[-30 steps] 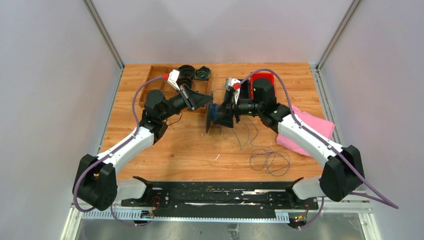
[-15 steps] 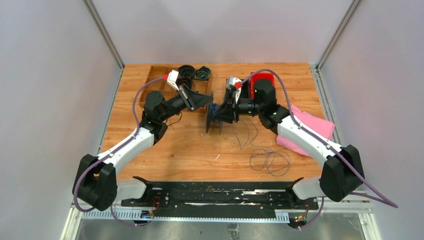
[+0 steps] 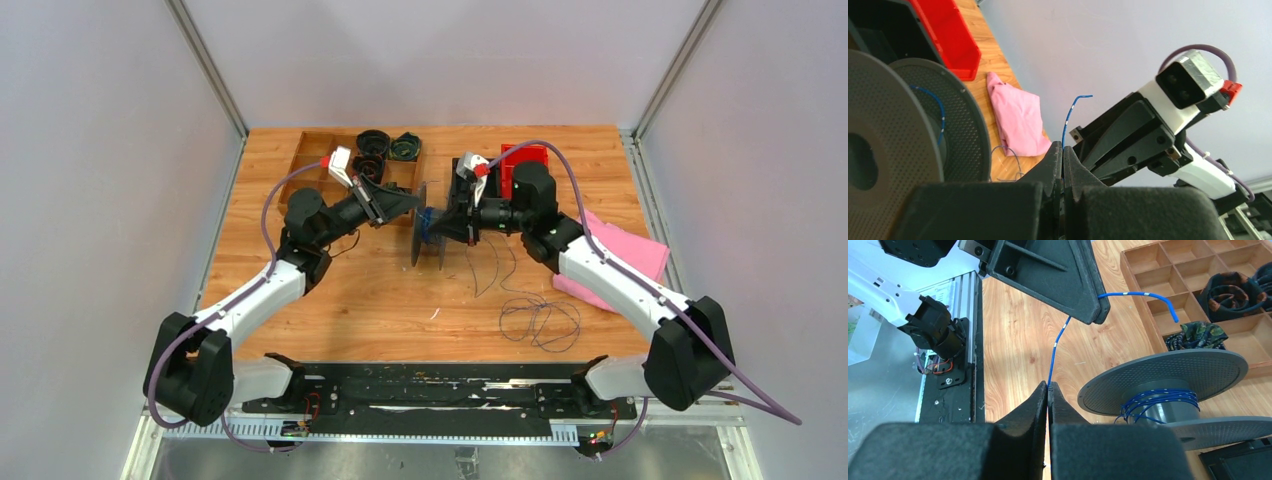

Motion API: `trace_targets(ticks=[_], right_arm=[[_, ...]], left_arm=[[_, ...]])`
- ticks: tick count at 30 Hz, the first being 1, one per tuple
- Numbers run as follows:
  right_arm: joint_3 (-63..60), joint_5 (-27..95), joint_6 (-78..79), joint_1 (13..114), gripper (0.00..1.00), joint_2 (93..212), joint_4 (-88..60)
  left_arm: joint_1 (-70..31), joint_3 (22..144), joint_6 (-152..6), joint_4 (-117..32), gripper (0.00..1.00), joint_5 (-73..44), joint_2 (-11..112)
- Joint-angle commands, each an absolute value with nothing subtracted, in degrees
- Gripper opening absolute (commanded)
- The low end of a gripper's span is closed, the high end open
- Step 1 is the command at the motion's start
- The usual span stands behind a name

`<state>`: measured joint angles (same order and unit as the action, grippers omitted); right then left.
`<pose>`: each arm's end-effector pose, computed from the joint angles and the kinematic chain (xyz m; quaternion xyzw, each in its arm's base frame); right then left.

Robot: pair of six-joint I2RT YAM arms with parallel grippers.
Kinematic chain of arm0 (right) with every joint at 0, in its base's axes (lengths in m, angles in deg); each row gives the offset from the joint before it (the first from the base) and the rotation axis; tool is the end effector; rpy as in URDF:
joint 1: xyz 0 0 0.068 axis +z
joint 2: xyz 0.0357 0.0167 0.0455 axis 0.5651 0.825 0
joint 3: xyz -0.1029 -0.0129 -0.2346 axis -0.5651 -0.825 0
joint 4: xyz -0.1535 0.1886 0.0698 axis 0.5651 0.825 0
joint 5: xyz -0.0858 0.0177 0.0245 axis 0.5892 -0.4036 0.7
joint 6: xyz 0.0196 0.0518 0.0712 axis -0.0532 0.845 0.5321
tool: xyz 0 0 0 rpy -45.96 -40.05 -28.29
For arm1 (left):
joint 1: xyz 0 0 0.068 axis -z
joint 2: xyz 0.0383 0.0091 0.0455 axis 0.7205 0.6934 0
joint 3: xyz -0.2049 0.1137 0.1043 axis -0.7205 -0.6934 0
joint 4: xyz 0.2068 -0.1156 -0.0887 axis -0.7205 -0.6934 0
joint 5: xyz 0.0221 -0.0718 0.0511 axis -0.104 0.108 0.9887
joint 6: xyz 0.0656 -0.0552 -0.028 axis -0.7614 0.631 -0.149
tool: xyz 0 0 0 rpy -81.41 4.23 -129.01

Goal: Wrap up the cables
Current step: Adjust the cable at the center of the board.

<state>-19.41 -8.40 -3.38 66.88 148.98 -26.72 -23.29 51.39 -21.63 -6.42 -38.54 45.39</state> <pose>0.2473 0.2310 0.3173 -0.4447 0.5854 0.4853 0.4733 0.2714 -0.1605 0.3020 -0.0203 0.6627 -0.6277 0.4078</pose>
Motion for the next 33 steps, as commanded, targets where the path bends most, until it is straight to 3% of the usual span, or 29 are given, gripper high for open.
trace_targets(ticks=[1,5,15,21,25,33], right_arm=[[-19.9,-5.6,-5.7,66.7,0.01,146.7,-23.8],[-18.3,-3.5,-7.8,66.7,0.01,146.2,-19.5],[-12.5,-7.3,-12.7,66.6,0.01,149.1,-6.6],[-10.4,-7.7,-14.1,66.6,0.01,150.2,0.2],[-9.3,-6.4,-13.9,66.6,0.01,151.2,4.5],[-10.5,-6.0,-7.7,66.6,0.01,153.1,4.9]], left_arm=[[-24.8,50.0,-21.5,-4.9,0.0,-35.6,44.0],[-24.9,49.4,-24.2,-6.5,0.05,-34.7,43.9],[-25.0,50.9,-37.8,-9.8,0.41,-34.9,43.1],[-25.5,54.0,-49.4,-15.2,0.56,-38.3,41.5],[-26.4,56.2,-55.0,-20.3,0.76,-39.7,40.0],[-26.6,58.8,-68.9,-31.6,0.82,-36.2,39.6]])
